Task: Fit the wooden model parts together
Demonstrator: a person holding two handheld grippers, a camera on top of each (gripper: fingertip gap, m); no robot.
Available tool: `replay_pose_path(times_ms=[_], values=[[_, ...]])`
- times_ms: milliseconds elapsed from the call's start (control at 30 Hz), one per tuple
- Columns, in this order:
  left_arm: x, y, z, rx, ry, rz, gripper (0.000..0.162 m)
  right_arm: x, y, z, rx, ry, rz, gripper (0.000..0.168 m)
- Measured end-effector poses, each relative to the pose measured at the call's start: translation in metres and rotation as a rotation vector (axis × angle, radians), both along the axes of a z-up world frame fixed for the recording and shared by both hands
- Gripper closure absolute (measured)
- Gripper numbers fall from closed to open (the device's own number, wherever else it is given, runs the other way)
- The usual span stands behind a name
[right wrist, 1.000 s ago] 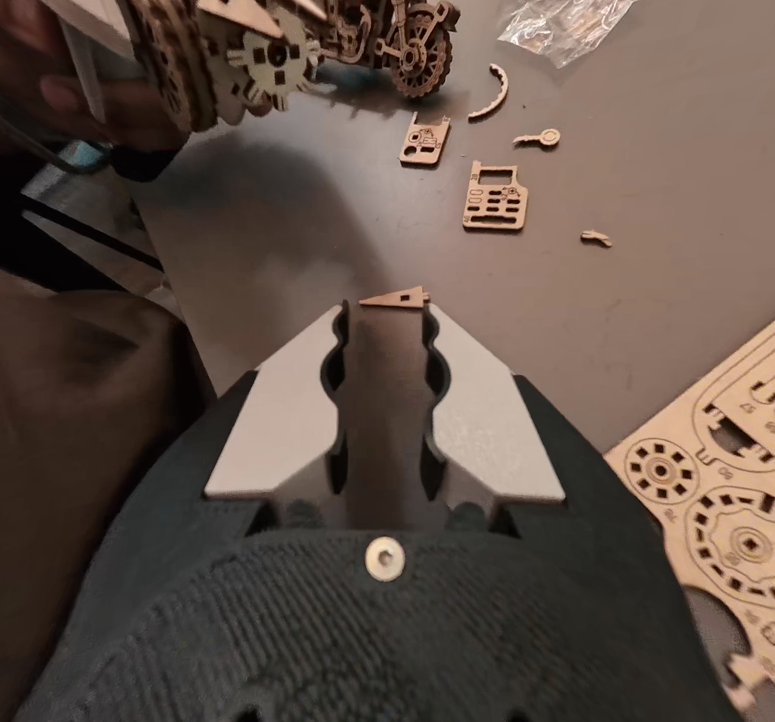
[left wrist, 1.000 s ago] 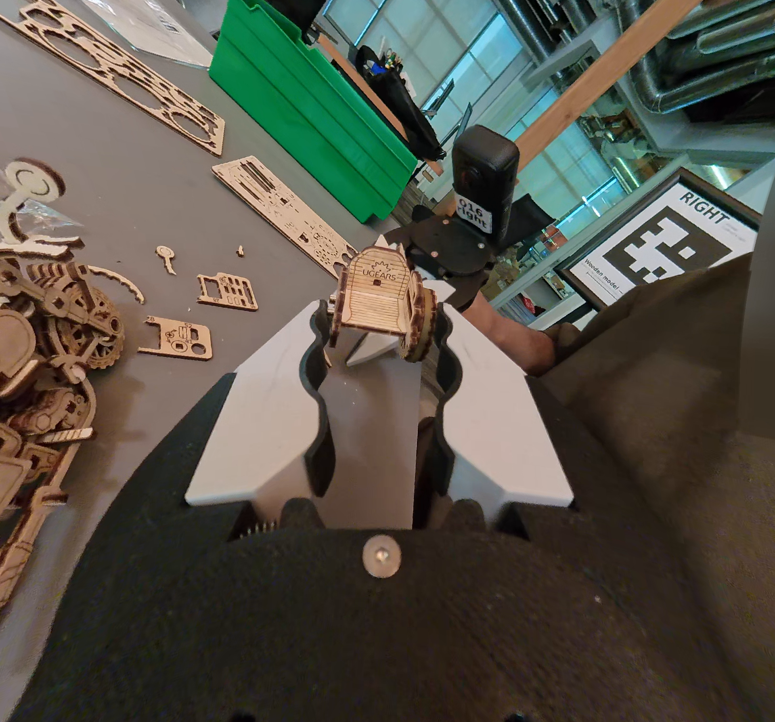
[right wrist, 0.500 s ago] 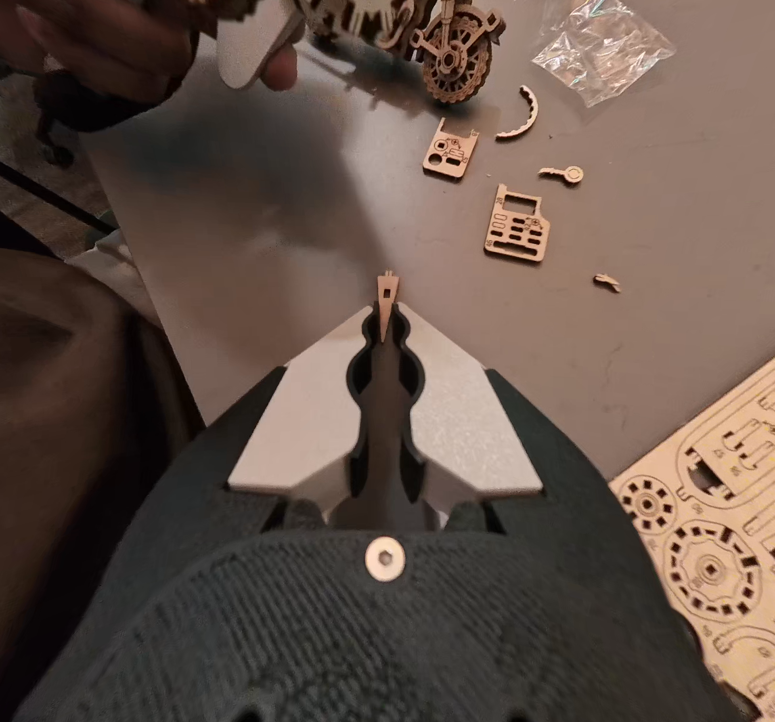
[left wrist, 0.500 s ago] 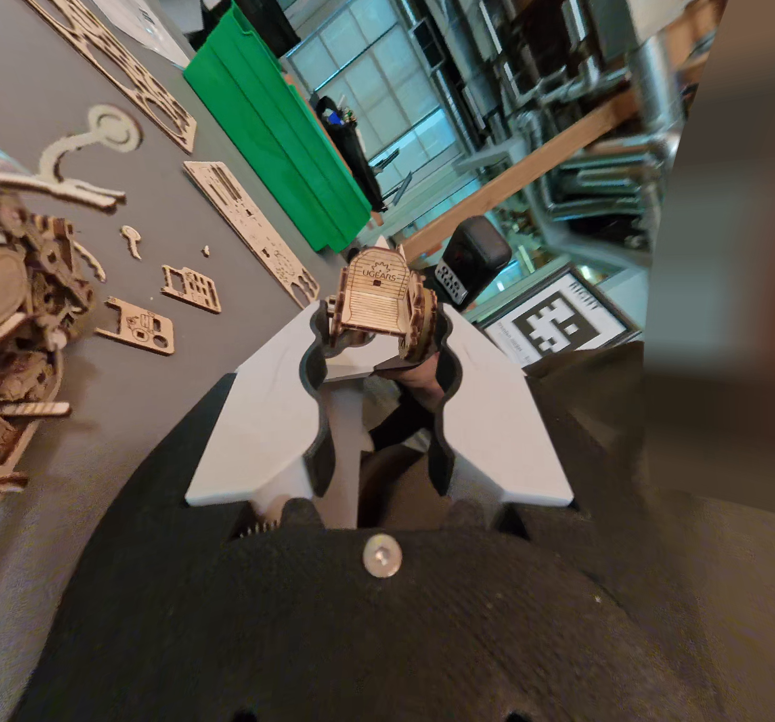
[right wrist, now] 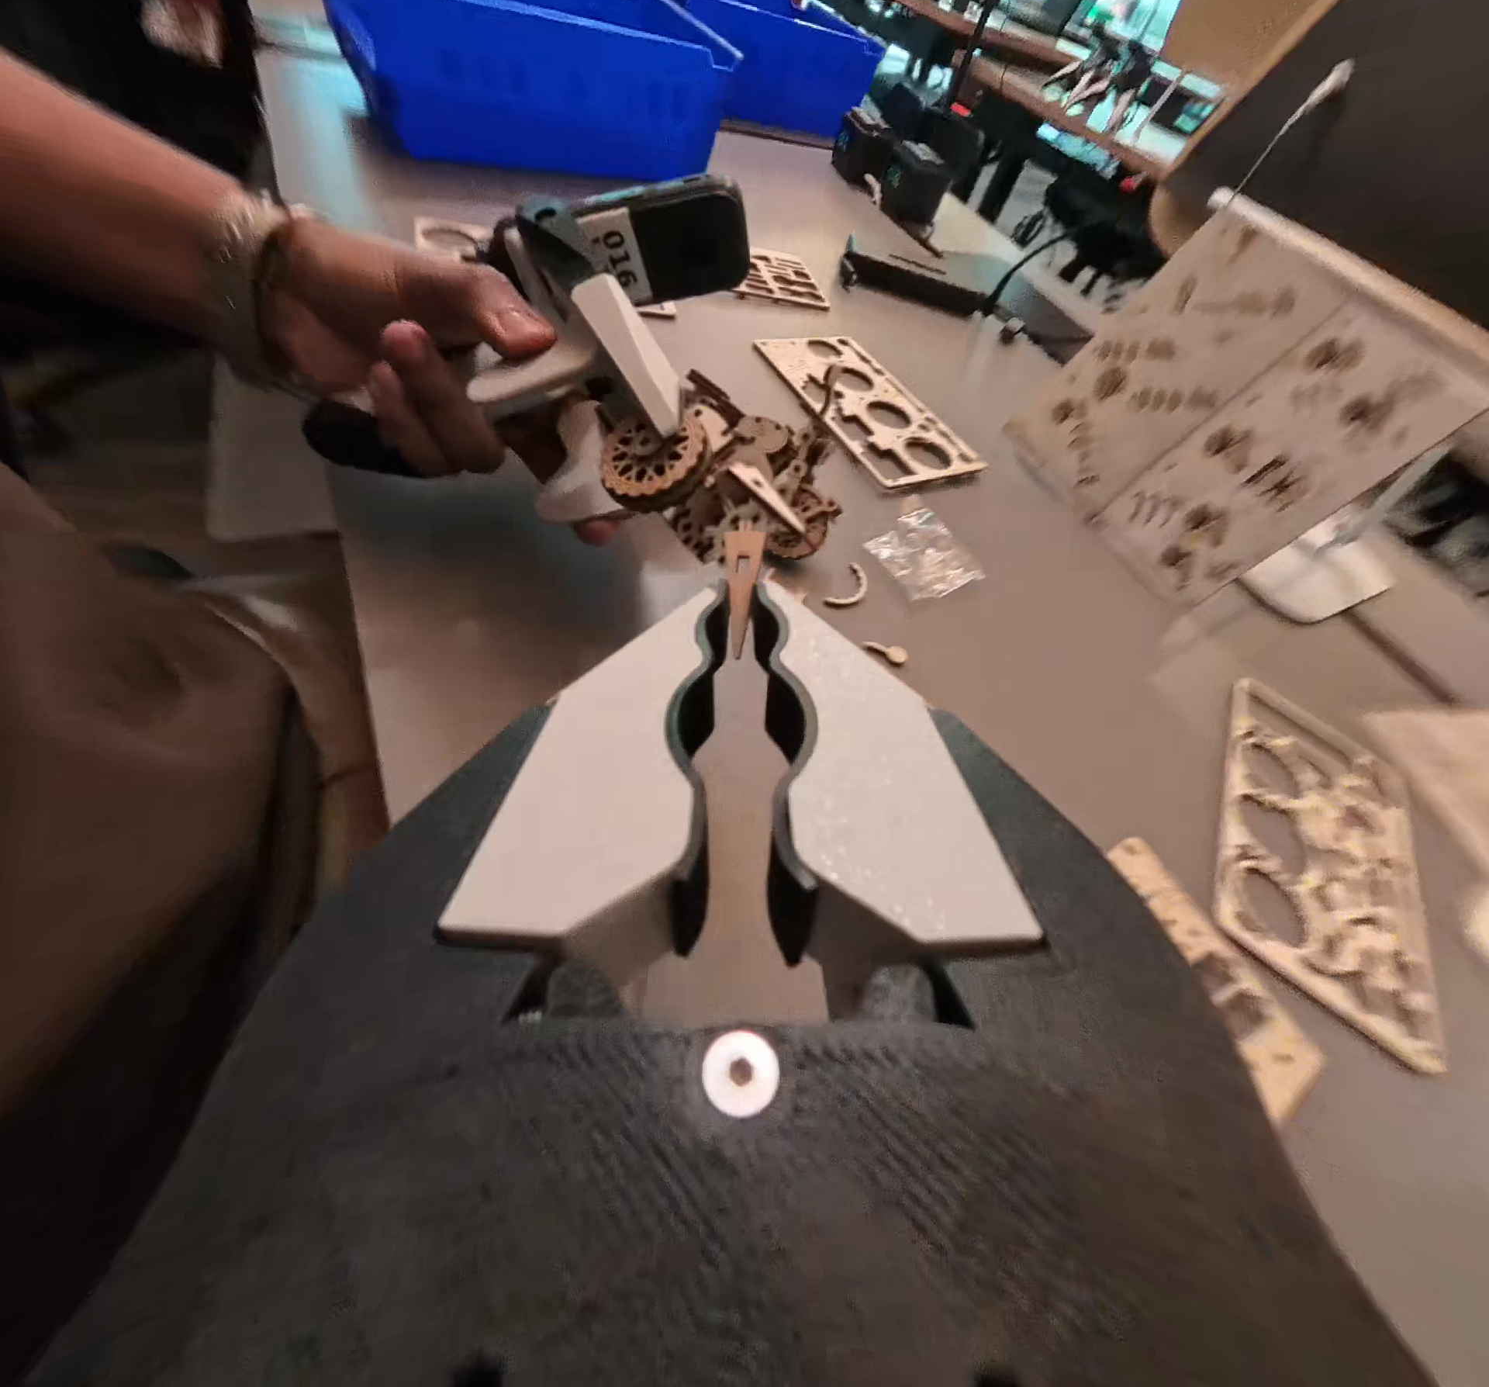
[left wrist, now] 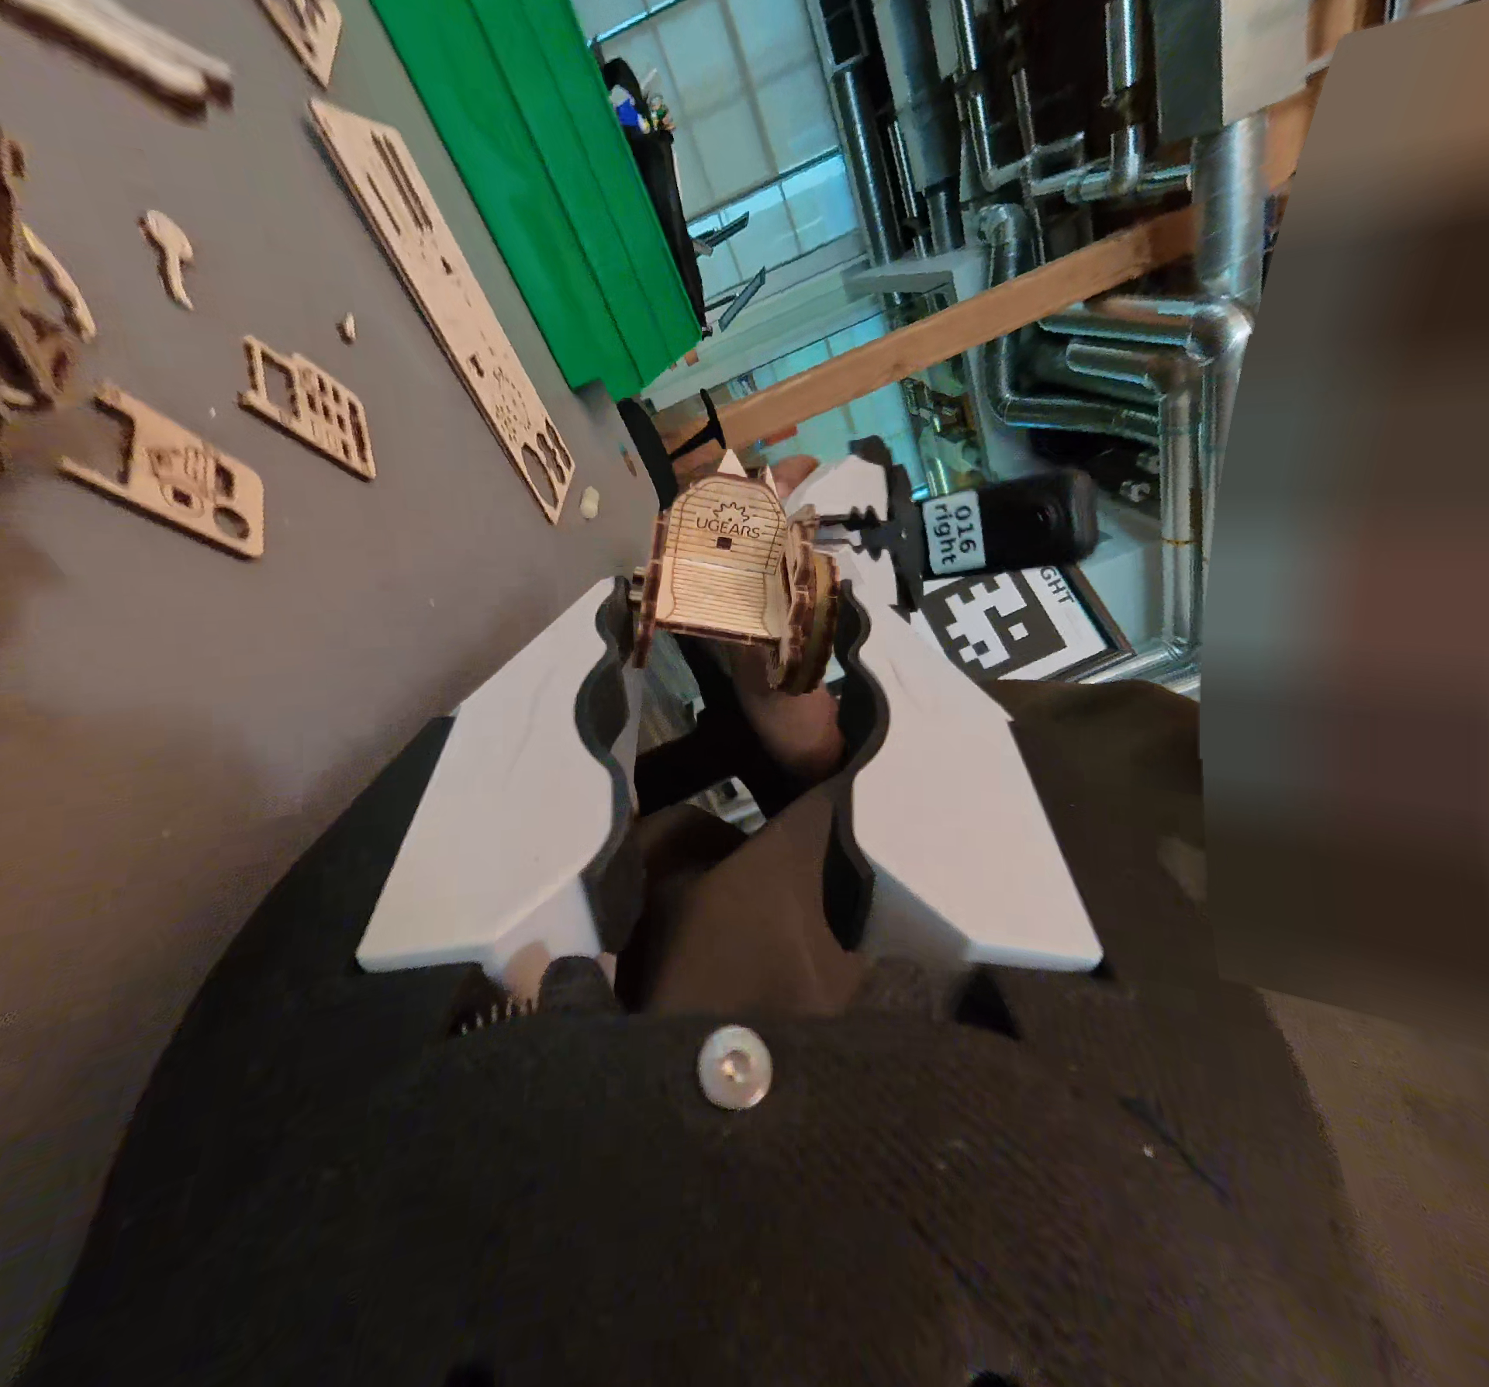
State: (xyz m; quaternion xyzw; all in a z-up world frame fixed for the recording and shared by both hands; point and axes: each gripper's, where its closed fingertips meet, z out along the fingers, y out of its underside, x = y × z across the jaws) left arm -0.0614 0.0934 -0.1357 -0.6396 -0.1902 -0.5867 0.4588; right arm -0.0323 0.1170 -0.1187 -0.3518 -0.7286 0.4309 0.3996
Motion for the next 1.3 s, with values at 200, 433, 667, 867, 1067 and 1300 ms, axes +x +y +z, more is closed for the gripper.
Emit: replay_pose_path(times_ms=[200,433,667,867,1067,1300], values=[[0.016,0.001,-0.007,-0.041,0.036,-0.041,0.114,-0.003,-0.003,-0.014,0.471,0.115,-0.024,0.165],[0.015,0.001,-0.012,-0.04,0.125,-0.036,0.114,-0.001,-0.016,-0.021,0.529,0.107,0.02,0.165],[0.018,0.0,-0.015,-0.035,0.214,-0.039,0.114,-0.002,-0.015,-0.027,0.572,0.083,0.017,0.165],[0.019,0.0,-0.019,-0.039,0.278,-0.039,0.114,-0.001,-0.014,-0.031,0.642,0.075,0.016,0.165],[0.019,-0.001,-0.018,-0.03,0.294,-0.037,0.114,0.0,-0.015,-0.03,0.637,0.08,0.019,0.165],[0.018,-0.002,-0.016,-0.017,0.309,-0.036,0.114,0.001,-0.014,-0.028,0.63,0.089,0.021,0.165]])
